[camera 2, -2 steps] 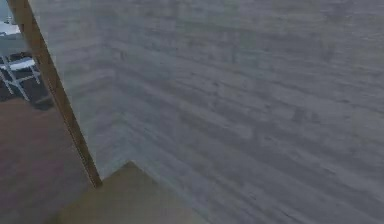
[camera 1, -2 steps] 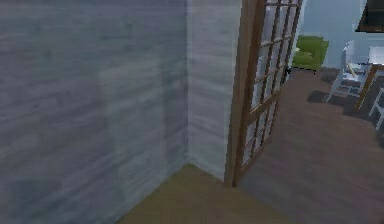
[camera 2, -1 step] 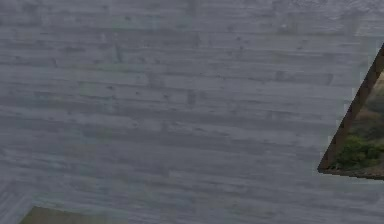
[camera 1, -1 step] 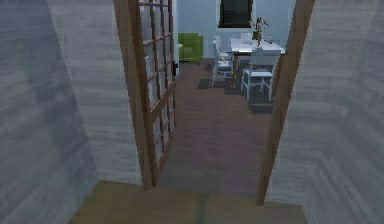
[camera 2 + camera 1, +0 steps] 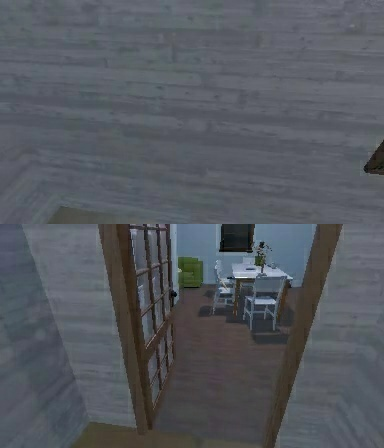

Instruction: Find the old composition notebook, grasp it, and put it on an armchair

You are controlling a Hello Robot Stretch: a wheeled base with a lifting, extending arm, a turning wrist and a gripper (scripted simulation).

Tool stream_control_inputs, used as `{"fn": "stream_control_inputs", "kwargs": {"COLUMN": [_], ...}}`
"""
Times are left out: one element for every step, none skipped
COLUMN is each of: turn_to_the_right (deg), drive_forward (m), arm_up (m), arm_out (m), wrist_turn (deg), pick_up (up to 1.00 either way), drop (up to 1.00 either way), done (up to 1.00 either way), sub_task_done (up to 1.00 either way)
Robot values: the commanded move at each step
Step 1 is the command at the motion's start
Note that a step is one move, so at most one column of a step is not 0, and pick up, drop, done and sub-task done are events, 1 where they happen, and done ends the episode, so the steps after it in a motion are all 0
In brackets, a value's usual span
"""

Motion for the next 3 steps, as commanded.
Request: {"fn": "stream_control_inputs", "kwargs": {"turn_to_the_right": [6.0,3.0,0.0], "drive_forward": [0.0,0.0,1.0], "arm_up": [0.0,0.0,0.0], "arm_out": [0.0,0.0,0.0], "wrist_turn": [0.0,0.0,0.0], "pick_up": [0.0,0.0,0.0], "drop": [0.0,0.0,0.0], "done": [0.0,0.0,0.0], "sub_task_done": [0.0,0.0,0.0]}}
